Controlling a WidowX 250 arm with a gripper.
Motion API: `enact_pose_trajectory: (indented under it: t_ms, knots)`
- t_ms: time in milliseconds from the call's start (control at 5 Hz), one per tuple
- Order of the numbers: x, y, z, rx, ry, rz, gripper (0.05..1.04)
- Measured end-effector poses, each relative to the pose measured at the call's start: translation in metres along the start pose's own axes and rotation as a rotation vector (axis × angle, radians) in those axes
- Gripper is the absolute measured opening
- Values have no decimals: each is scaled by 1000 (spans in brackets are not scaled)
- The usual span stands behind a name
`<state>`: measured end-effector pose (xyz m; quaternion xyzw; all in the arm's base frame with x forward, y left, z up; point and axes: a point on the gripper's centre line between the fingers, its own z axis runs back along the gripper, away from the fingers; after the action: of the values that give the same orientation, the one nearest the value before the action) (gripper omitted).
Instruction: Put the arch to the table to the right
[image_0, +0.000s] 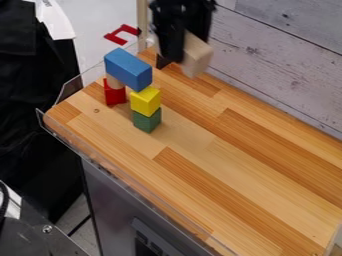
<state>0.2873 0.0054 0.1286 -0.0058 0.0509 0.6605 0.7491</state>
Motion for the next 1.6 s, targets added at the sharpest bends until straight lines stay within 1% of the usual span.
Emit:
enact_pose_trajectory:
  t_ms: [200,600,800,1000,1200,1400,1600]
  knots:
    - [-22,0,-11,-2,42,-20,585]
    - [-55,-10,-40,40,37,-17,585]
    - [-61,-12,-57,79,9,-4,586]
    - [-58,-15,-62,71,-6,-2,585]
    - [-48,-17,-71,73,-5,31,585]
    - [-36,-17,-86,91,44,84,585]
    - [-37,-17,-104,127,83,82,585]
